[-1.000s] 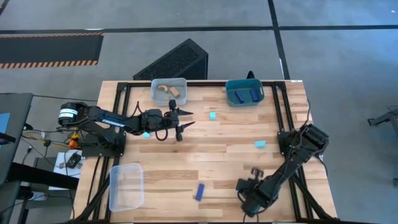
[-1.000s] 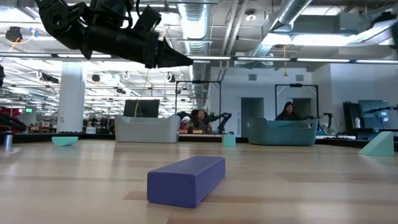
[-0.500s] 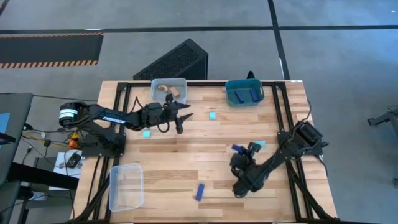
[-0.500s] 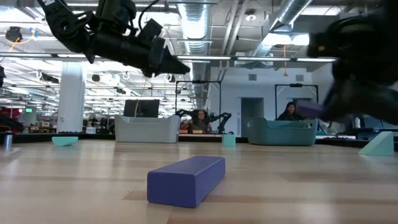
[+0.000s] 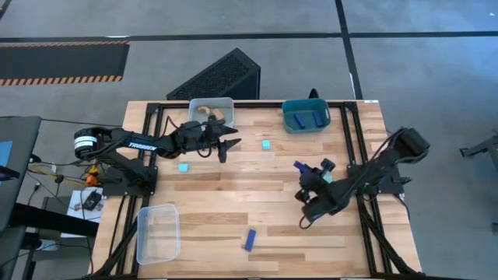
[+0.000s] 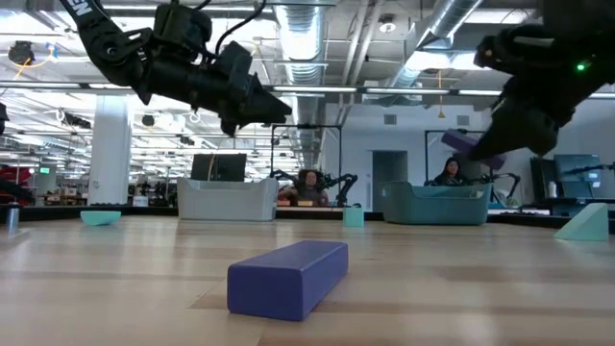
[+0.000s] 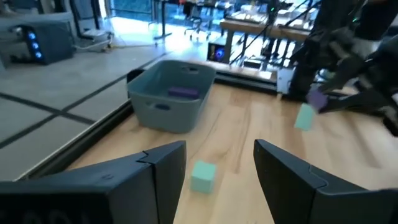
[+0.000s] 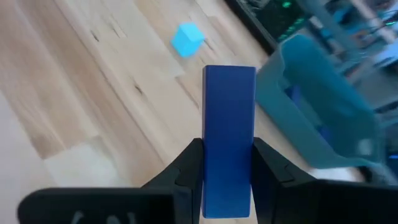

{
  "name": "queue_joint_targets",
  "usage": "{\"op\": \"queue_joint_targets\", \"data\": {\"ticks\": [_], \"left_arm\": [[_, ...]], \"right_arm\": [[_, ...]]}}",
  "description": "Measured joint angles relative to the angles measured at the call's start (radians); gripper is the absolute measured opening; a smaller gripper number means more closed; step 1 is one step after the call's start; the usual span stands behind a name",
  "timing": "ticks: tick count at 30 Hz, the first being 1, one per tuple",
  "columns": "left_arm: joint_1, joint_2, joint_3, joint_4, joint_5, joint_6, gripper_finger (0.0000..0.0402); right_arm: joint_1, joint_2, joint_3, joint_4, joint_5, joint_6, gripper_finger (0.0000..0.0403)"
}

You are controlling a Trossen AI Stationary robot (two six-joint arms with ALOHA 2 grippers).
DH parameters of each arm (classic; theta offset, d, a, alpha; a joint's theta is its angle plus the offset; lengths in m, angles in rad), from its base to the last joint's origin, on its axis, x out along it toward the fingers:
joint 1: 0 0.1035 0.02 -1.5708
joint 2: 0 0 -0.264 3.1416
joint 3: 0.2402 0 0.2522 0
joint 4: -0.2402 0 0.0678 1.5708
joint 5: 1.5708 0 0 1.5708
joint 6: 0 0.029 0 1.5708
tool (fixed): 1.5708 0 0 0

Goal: Sort & place blocks by color
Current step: Put the violet block into the blue bin

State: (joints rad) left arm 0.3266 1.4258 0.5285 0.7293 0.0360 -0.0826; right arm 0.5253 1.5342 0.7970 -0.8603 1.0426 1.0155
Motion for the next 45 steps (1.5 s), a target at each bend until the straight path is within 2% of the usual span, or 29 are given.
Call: {"op": "queue_joint_targets", "data": {"ticks": [5, 10, 16, 21, 24, 28, 33, 42, 45], "left_arm": [[-0.004, 0.000, 0.019, 0.015, 0.012, -0.119, 0.0179], [-0.016, 0.009, 0.070, -0.031, 0.010, -0.205, 0.0179], [-0.053, 0.041, 0.104, -0.059, 0.028, -0.269, 0.0182], [-0.053, 0.101, 0.140, -0.059, 0.021, -0.288, 0.0221], [-0.050, 0.176, 0.211, -0.056, 0.099, -0.289, 0.0250], [-0.059, 0.280, 0.322, -0.061, 0.222, -0.243, 0.0275], [-0.063, 0.363, 0.450, -0.107, 0.288, -0.244, 0.0281], [-0.066, 0.445, 0.633, -0.383, 0.236, -0.238, 0.0281], [-0.066, 0.472, 0.659, -0.416, 0.251, -0.244, 0.0281]], "right_arm": [[-0.074, -0.099, -0.076, 0.274, 0.000, -0.233, 0.0099], [-0.177, -0.101, -0.078, 0.500, 0.001, -0.545, 0.0099], [-0.263, -0.088, -0.078, 0.680, 0.008, -0.803, 0.0098], [-0.280, -0.088, -0.078, 0.784, 0.031, -1.000, 0.0098], [-0.280, -0.088, -0.077, 0.832, 0.012, -1.123, 0.0098], [-0.286, -0.088, -0.077, 0.862, -0.019, -1.136, 0.0098], [-0.301, -0.088, -0.077, 0.838, -0.023, -1.084, 0.0098], [-0.312, -0.088, -0.077, 0.838, -0.022, -1.092, 0.0098], [-0.313, -0.088, -0.077, 0.838, -0.019, -1.100, 0.0098]]}}
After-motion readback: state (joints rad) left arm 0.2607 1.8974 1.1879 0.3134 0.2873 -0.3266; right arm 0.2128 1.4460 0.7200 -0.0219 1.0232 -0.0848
